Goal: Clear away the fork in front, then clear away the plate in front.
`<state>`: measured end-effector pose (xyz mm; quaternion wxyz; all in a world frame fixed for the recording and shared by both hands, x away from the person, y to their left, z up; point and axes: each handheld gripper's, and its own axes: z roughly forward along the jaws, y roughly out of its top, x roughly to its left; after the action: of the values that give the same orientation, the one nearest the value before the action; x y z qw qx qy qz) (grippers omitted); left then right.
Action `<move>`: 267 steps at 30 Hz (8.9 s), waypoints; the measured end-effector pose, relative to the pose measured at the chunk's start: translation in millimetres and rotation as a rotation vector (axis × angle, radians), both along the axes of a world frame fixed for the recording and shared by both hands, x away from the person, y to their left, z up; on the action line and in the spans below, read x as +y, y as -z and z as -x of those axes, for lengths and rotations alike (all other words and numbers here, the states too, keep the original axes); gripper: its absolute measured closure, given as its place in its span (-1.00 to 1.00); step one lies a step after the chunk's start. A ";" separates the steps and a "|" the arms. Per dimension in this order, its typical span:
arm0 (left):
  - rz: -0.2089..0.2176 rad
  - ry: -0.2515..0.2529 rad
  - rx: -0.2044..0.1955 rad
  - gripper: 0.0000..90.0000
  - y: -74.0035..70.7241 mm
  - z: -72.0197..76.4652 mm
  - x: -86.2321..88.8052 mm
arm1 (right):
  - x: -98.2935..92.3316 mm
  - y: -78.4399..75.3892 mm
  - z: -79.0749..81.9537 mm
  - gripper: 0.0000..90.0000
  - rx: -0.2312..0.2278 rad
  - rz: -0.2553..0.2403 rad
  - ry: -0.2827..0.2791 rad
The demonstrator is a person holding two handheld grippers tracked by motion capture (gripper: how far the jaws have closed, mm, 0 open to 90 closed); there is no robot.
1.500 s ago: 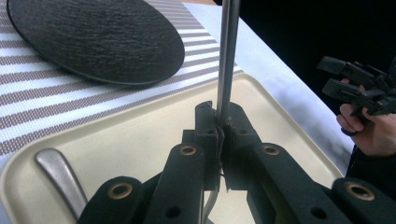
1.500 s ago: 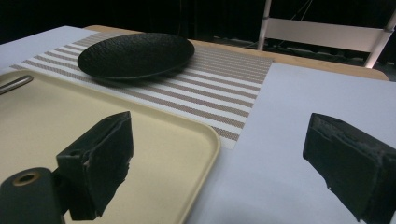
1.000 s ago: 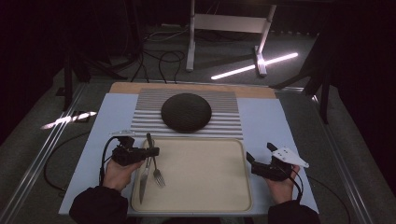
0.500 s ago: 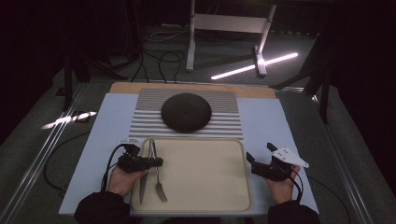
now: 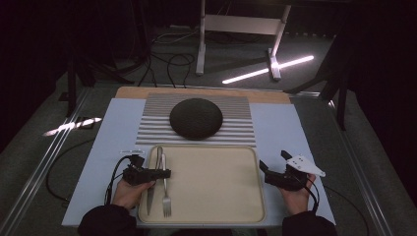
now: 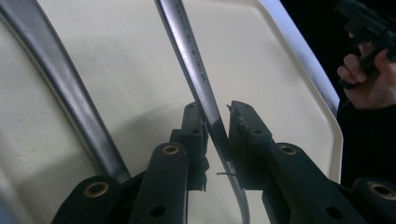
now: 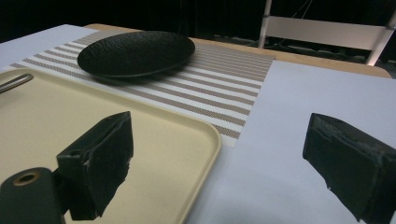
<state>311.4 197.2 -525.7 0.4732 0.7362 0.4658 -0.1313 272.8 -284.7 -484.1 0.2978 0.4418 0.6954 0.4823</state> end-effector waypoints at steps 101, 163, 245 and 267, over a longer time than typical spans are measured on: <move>-0.262 -0.385 -0.544 -1.00 -93.7 -53.5 5.6 | -1.0 8.5 -1.7 -0.81 0.016 0.060 -0.006; -0.352 -0.380 -0.389 -1.00 -63.1 -145.7 -15.6 | -0.2 10.3 -3.3 -0.81 0.020 0.059 -0.015; 0.051 -0.534 0.203 0.91 -30.3 -173.0 -61.9 | -1.2 11.0 -4.4 -0.81 0.029 0.059 -0.018; 0.123 -0.589 0.294 0.92 -24.3 -170.8 -63.5 | -1.9 11.7 -3.8 -0.81 0.030 0.073 -0.014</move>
<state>482.2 133.7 -501.4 0.4622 0.5133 0.7129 -0.1215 276.6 -286.6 -495.8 0.3000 0.4327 0.7201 0.4519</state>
